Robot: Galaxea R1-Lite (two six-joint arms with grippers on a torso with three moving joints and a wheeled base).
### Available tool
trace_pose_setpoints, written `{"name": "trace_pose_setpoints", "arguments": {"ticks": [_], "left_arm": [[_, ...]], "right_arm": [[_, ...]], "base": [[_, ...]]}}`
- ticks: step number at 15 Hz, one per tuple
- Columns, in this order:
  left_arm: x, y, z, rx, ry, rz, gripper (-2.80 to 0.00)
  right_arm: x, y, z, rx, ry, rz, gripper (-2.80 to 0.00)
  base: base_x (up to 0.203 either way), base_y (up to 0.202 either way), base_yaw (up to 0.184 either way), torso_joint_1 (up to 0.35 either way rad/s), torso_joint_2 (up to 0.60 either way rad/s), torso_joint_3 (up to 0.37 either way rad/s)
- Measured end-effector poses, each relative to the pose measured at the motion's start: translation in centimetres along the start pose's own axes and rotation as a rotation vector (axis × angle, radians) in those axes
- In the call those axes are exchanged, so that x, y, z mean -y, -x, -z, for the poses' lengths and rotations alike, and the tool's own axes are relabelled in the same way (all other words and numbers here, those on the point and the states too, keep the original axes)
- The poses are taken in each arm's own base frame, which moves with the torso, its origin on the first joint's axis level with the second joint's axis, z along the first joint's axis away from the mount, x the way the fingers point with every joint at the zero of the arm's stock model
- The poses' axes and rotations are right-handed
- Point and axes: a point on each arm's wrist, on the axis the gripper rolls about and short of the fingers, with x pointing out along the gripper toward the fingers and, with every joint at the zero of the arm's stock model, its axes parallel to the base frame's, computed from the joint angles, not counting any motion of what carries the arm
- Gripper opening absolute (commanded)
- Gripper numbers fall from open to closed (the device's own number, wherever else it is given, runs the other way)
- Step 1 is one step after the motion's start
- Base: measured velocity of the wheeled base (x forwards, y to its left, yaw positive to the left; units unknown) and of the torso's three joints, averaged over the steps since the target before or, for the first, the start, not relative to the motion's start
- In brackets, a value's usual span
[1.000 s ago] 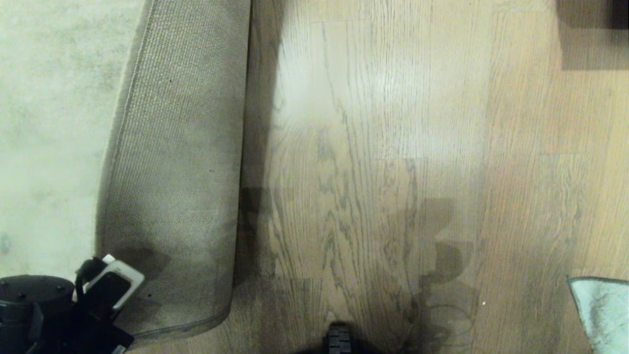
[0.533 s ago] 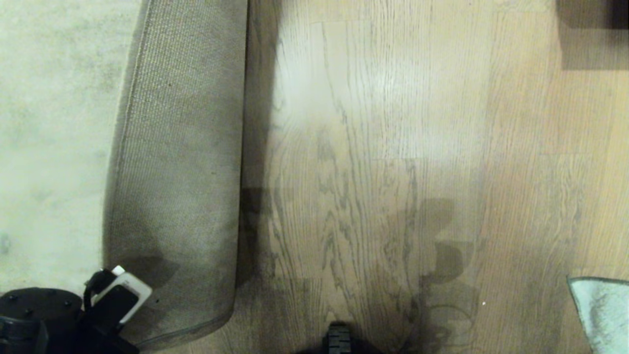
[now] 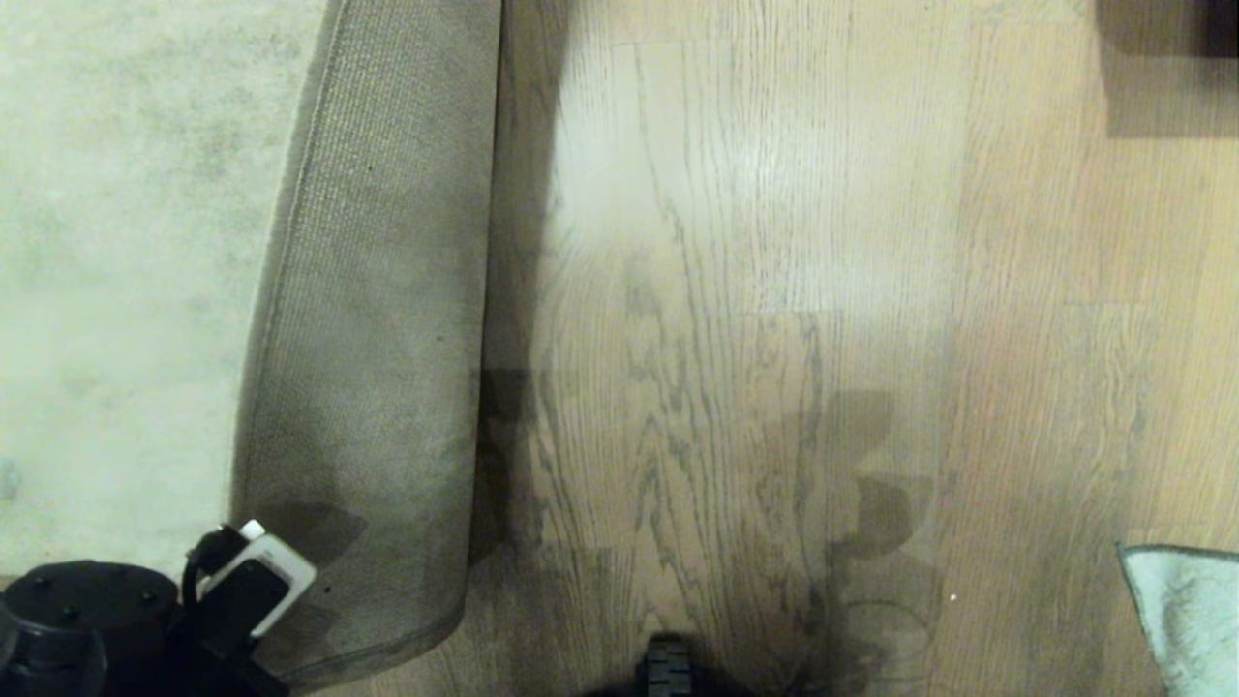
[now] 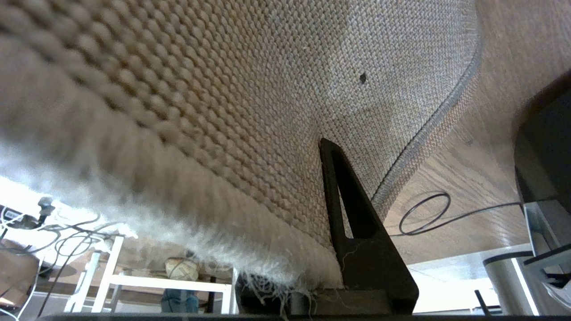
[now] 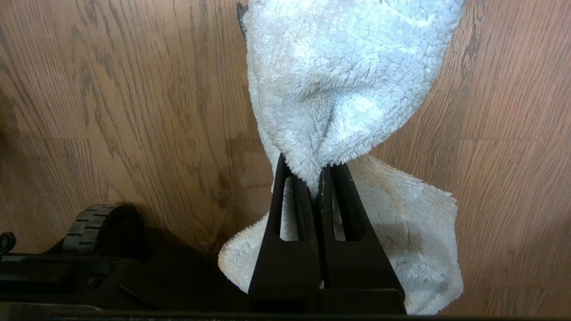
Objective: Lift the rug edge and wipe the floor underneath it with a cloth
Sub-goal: Lay down the carpet
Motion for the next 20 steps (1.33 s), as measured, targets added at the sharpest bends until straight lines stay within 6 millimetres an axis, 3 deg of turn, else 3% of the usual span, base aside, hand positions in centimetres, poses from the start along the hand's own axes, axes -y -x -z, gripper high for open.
{"name": "trace_pose_setpoints", "arguments": {"ticks": [10,11,13,20], "left_arm": [[0.1,-0.1,0.1,-0.002,0.023,0.01,-2.8],[0.1,-0.1,0.1,-0.002,0.023,0.01,0.0],[0.5,-0.1,1.0,-0.055,-0.01,0.031,0.0],[0.0,0.2,0.0,0.029,0.031,0.039,0.0]], "right_arm": [[0.0,0.0,0.0,0.0,0.0,0.0,-2.8],[0.0,0.0,0.0,0.0,0.0,0.0,-2.8],[0.0,0.0,0.0,0.0,0.0,0.0,-2.8],[0.0,0.0,0.0,-0.001,0.0,0.0,-2.8]], "base": [[0.0,0.0,0.0,0.0,0.0,0.0],[0.0,0.0,0.0,0.0,0.0,0.0],[0.0,0.0,0.0,0.0,0.0,0.0],[0.0,0.0,0.0,0.0,0.0,0.0]]}}
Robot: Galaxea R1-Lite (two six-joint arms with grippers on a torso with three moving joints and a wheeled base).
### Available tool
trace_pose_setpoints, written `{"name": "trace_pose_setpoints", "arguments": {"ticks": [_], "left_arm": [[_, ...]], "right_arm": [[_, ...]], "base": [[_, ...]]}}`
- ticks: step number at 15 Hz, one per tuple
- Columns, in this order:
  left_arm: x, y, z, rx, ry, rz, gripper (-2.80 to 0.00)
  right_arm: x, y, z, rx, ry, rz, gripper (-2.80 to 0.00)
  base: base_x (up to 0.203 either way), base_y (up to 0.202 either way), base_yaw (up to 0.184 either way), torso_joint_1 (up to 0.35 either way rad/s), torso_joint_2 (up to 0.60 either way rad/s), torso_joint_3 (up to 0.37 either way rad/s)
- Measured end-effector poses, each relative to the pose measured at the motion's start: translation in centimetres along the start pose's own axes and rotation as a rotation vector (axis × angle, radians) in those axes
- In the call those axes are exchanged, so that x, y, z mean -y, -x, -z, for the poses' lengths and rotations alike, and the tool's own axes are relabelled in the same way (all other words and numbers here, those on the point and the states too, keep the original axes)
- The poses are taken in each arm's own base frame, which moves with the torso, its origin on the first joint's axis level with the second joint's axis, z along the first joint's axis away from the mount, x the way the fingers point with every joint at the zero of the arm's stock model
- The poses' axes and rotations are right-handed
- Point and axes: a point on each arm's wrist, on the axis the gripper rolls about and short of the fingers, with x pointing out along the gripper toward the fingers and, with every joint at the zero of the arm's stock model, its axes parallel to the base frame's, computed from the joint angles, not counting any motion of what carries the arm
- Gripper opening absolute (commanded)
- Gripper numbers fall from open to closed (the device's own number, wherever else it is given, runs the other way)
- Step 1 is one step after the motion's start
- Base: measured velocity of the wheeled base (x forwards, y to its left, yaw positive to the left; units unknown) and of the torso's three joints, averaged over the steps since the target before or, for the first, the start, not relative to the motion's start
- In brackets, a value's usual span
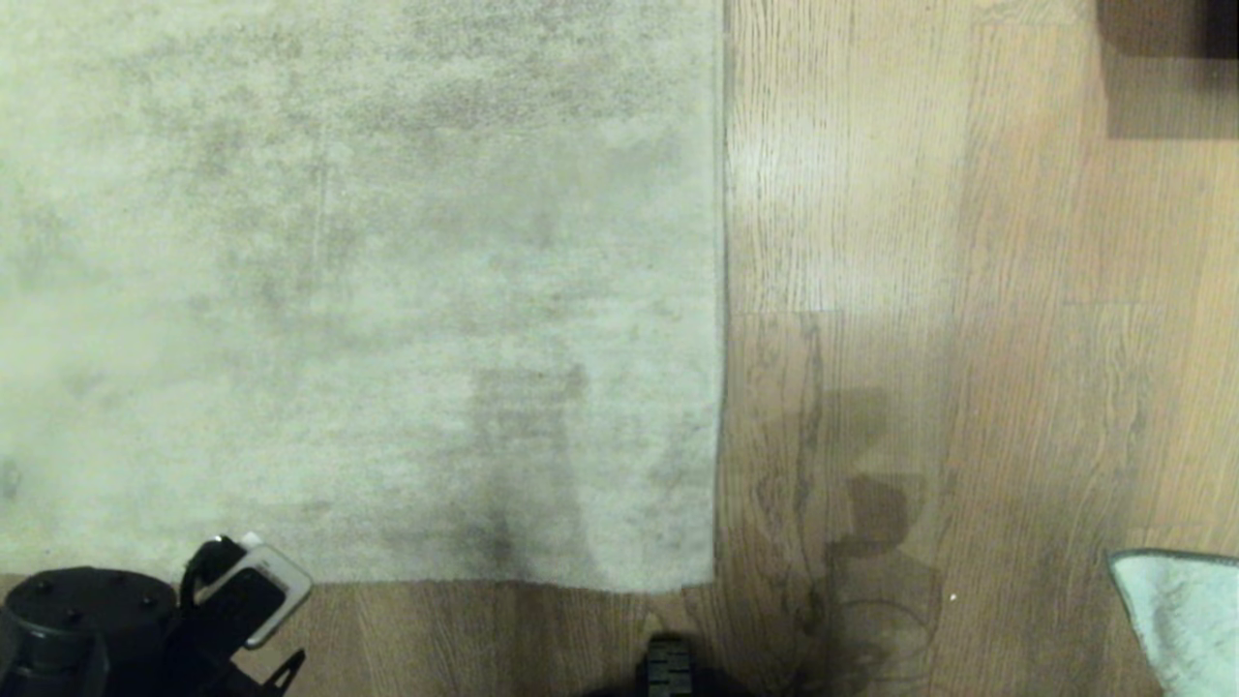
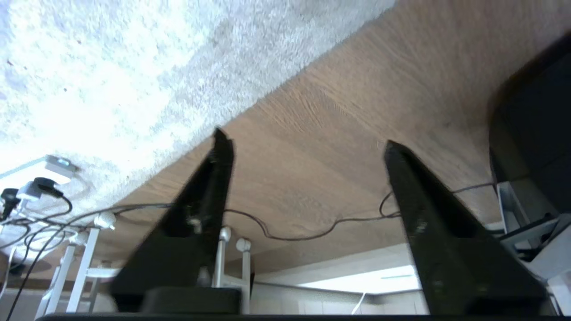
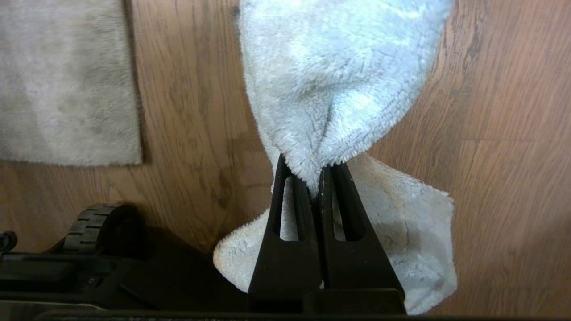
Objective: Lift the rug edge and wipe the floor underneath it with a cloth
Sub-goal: Lay down the carpet
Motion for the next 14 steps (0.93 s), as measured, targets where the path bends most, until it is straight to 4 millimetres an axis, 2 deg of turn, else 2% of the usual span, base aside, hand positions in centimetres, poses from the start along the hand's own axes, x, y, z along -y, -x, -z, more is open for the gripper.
{"name": "trace_pose_setpoints", "arguments": {"ticks": [7,11,14], "left_arm": [[-0.4,0.2,-1.0,0.073,0.036,0.019,0.0],[-0.7,0.0,-3.7,0.153,0.052,0.076,0.0],[0.5,-0.4,-6.2,0.193,0.076,0.16,0.0]], "right_arm": [[0.0,0.0,0.0,0.0,0.0,0.0,-2.8],[0.0,0.0,0.0,0.0,0.0,-0.001,-2.8],[0.0,0.0,0.0,0.0,0.0,0.0,-2.8]], "base": [[0.0,0.0,0.0,0.0,0.0,0.0],[0.0,0.0,0.0,0.0,0.0,0.0],[0.0,0.0,0.0,0.0,0.0,0.0]]}}
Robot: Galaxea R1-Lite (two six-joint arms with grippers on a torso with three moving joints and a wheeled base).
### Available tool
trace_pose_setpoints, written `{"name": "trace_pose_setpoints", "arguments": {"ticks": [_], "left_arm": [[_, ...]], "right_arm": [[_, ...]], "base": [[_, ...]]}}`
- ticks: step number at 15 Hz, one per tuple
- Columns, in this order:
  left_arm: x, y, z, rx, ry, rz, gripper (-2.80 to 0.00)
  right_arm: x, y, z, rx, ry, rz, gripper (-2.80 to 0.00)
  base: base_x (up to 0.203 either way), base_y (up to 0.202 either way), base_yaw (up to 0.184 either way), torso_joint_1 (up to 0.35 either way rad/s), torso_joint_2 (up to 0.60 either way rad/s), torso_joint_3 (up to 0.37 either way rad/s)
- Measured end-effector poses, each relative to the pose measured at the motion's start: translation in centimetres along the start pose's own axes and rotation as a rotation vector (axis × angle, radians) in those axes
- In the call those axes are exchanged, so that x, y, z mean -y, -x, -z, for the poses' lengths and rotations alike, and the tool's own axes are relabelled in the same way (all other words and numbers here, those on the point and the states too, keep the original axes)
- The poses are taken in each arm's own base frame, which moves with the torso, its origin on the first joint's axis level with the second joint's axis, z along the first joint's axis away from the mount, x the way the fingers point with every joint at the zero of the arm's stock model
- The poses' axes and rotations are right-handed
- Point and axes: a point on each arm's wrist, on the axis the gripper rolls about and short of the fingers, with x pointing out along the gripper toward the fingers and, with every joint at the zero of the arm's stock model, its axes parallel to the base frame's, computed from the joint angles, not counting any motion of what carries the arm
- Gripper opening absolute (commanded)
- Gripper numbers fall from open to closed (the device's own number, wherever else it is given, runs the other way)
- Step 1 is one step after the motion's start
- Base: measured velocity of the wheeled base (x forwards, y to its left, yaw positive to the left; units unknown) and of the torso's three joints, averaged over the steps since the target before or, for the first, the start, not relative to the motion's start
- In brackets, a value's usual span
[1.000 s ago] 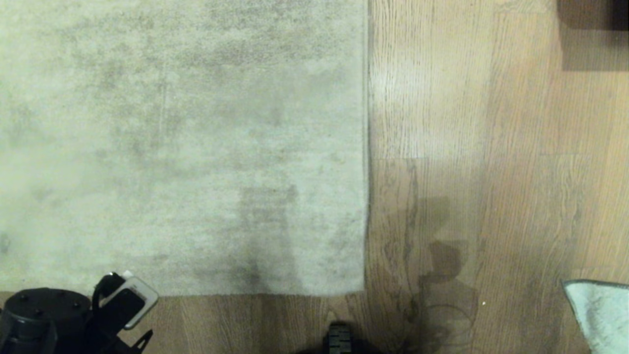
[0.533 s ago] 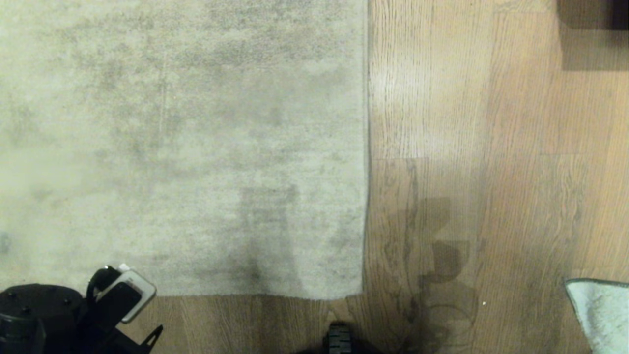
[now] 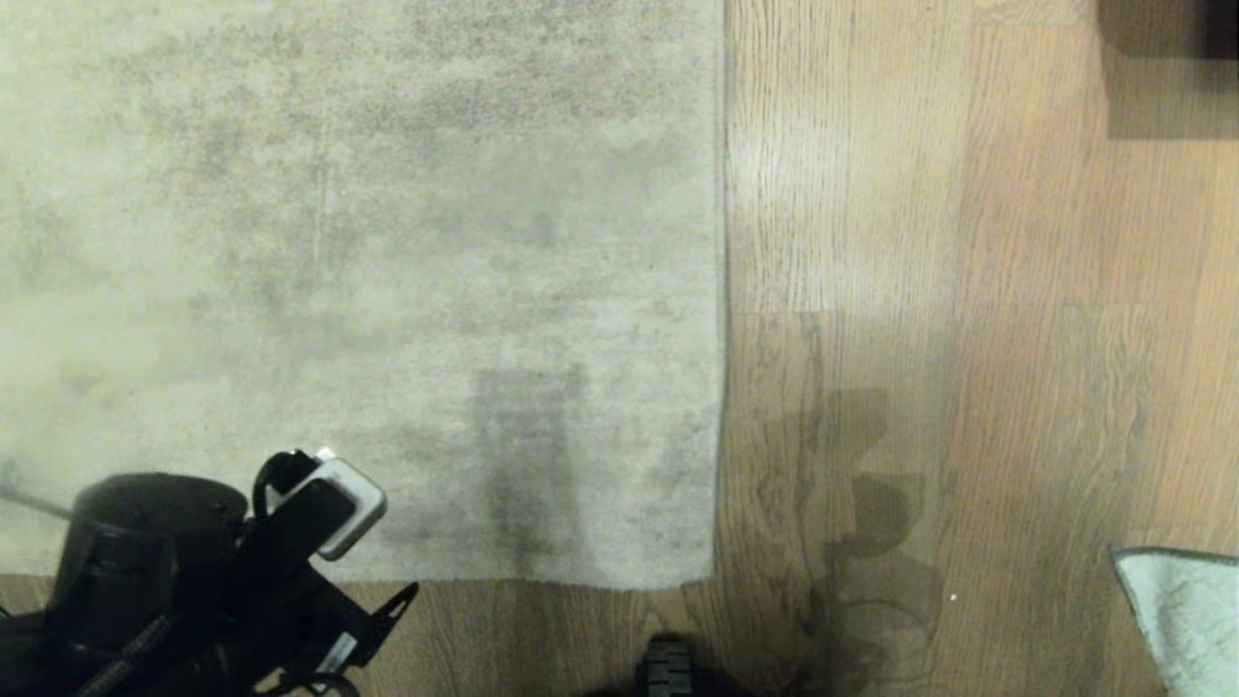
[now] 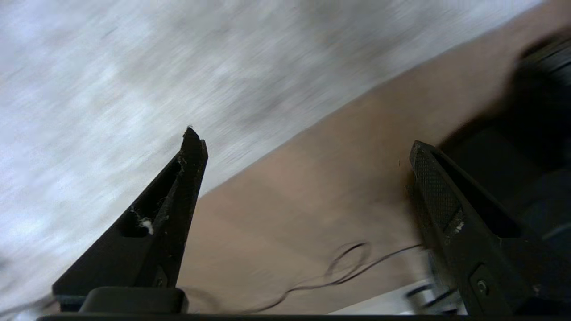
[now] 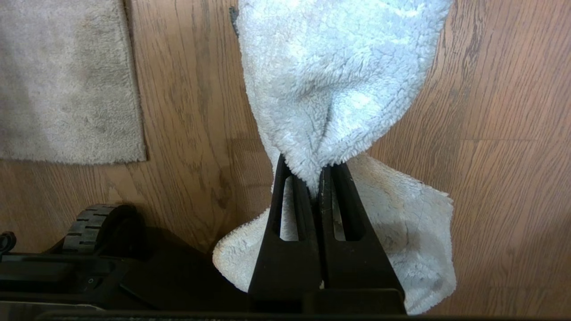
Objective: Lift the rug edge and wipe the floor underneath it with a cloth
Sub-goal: Lay down the carpet
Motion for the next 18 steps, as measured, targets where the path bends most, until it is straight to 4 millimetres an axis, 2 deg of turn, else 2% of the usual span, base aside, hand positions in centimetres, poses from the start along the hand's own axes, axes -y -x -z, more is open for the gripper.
{"name": "trace_pose_setpoints", "arguments": {"ticks": [4,11,12,15,18], "left_arm": [[1.9,-1.6,-2.1,0.001,0.015,0.064,0.0],[3.1,-3.3,-1.8,-0.078,0.066,0.03,-0.04],[3.5,-3.5,-1.8,-0.092,0.072,0.028,-2.8],[5.2,-4.3,-2.0,-0.114,0.107,0.026,-2.8],[6.8,-5.7,-3.3,-0.113,0.098,0.058,-2.8]], "right_arm": [[0.0,0.0,0.0,0.0,0.0,0.0,-2.8],[0.0,0.0,0.0,0.0,0.0,0.001,-2.8],[0.0,0.0,0.0,0.0,0.0,-0.001,-2.8],[0.0,0.0,0.0,0.0,0.0,0.0,-2.8],[0.0,0.0,0.0,0.0,0.0,0.0,-2.8]], "base": [[0.0,0.0,0.0,0.0,0.0,0.0],[0.0,0.0,0.0,0.0,0.0,0.0],[0.0,0.0,0.0,0.0,0.0,0.0],[0.0,0.0,0.0,0.0,0.0,0.0],[0.0,0.0,0.0,0.0,0.0,0.0]]}}
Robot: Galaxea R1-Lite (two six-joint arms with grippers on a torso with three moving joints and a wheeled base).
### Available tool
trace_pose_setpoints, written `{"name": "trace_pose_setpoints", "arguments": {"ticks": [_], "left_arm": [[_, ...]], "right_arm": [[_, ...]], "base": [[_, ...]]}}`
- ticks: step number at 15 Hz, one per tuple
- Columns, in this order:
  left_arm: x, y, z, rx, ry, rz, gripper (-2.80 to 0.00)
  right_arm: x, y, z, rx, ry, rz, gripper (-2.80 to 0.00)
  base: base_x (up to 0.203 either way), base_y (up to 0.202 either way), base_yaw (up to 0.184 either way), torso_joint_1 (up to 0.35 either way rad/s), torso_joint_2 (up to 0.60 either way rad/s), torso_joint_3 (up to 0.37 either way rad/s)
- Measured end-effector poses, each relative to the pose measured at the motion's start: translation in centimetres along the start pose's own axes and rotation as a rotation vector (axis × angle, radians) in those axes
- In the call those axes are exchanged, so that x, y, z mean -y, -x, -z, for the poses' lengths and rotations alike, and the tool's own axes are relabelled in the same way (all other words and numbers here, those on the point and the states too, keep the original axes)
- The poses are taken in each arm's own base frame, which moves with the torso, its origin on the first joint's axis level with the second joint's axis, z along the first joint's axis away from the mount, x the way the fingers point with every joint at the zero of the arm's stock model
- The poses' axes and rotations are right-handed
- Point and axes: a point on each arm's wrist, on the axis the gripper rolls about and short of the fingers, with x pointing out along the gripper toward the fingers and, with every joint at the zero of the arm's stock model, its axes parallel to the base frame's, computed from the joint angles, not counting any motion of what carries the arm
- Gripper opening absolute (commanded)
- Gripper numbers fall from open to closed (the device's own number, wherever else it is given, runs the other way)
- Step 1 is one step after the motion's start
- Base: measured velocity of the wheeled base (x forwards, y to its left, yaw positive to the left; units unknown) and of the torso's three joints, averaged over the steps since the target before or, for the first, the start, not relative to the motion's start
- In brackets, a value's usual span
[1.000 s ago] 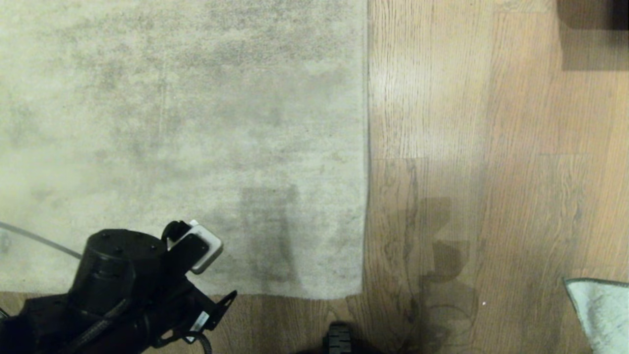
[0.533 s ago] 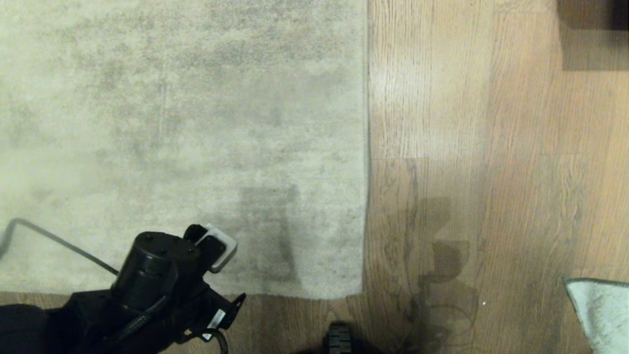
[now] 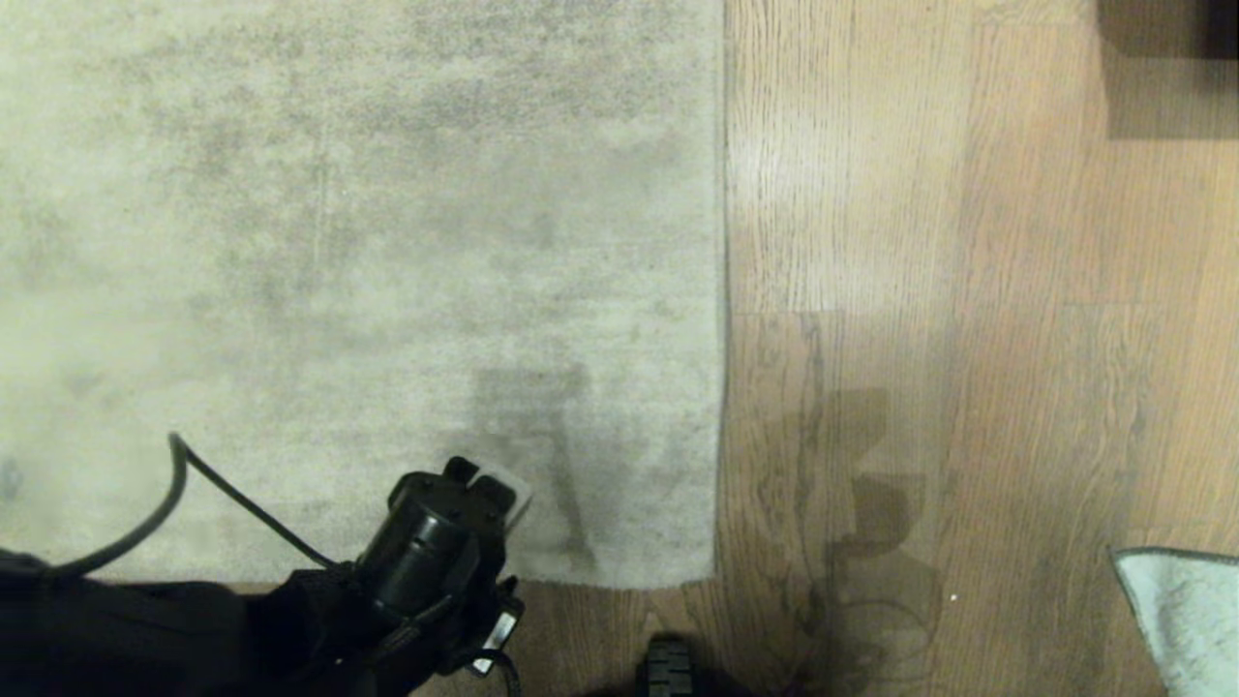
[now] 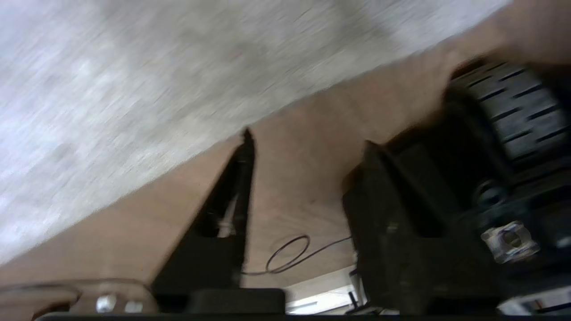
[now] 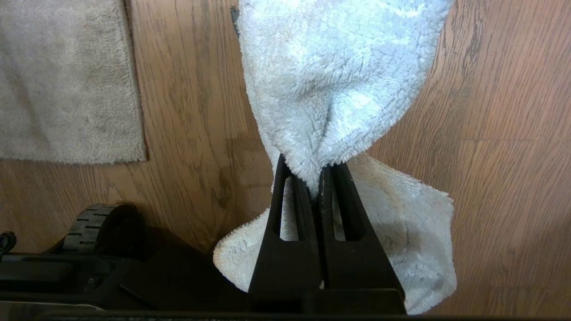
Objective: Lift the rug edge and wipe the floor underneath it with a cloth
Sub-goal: Lay down the carpet
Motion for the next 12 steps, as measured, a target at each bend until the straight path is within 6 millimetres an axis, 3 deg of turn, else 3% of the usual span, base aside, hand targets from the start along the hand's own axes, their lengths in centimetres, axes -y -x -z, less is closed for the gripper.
{"name": "trace_pose_setpoints", "arguments": {"ticks": [7,12], "left_arm": [[5.0,-4.4,-3.4,0.073,-0.024,0.091,-2.8],[8.5,-7.1,-3.3,0.047,-0.08,0.134,-2.8]], "right_arm": [[0.0,0.0,0.0,0.0,0.0,0.0,-2.8],[0.0,0.0,0.0,0.0,0.0,0.0,-2.8]], "base": [[0.0,0.0,0.0,0.0,0.0,0.0],[0.0,0.0,0.0,0.0,0.0,0.0]]}}
